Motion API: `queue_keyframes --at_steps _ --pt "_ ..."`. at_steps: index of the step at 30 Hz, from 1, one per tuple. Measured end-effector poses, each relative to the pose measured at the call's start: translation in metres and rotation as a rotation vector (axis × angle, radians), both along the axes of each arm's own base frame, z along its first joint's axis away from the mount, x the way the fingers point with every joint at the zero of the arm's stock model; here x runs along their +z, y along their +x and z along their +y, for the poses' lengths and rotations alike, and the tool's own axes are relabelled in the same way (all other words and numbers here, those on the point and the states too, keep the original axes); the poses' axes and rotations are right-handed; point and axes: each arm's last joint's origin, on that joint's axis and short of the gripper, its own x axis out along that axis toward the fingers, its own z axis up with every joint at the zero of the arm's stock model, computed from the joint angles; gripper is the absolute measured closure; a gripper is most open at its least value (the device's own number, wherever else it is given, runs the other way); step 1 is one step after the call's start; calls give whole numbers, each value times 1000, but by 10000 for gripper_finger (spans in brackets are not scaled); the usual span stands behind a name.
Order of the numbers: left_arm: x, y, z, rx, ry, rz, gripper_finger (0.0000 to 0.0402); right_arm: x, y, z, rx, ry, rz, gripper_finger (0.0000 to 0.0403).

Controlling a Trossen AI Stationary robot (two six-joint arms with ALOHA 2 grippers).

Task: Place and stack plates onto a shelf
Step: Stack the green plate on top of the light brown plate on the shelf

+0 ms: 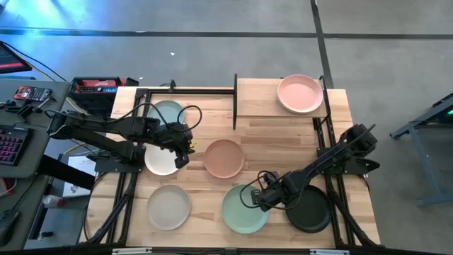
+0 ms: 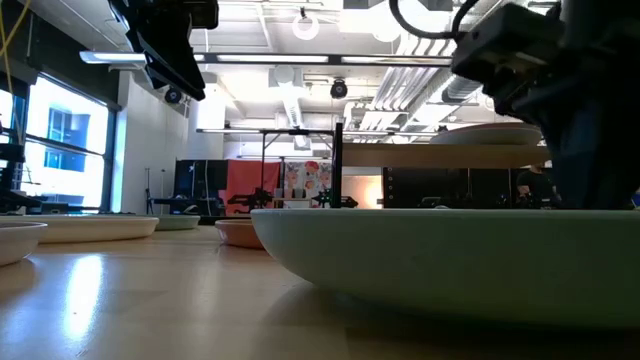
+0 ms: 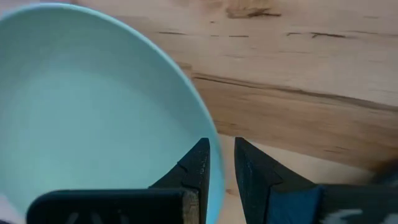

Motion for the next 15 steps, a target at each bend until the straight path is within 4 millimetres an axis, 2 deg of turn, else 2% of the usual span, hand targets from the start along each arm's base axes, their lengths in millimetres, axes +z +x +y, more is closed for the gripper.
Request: queue_keyframes --at_steps 6,11,15 --pt "0 0 0 1 2 0 312 -11 3 3 12 19 36 350" --pt "0 0 0 2 2 -1 312 -13 3 4 38 34 46 350" --pt "0 0 0 1 2 -1 312 -13 3 4 35 38 48 377"
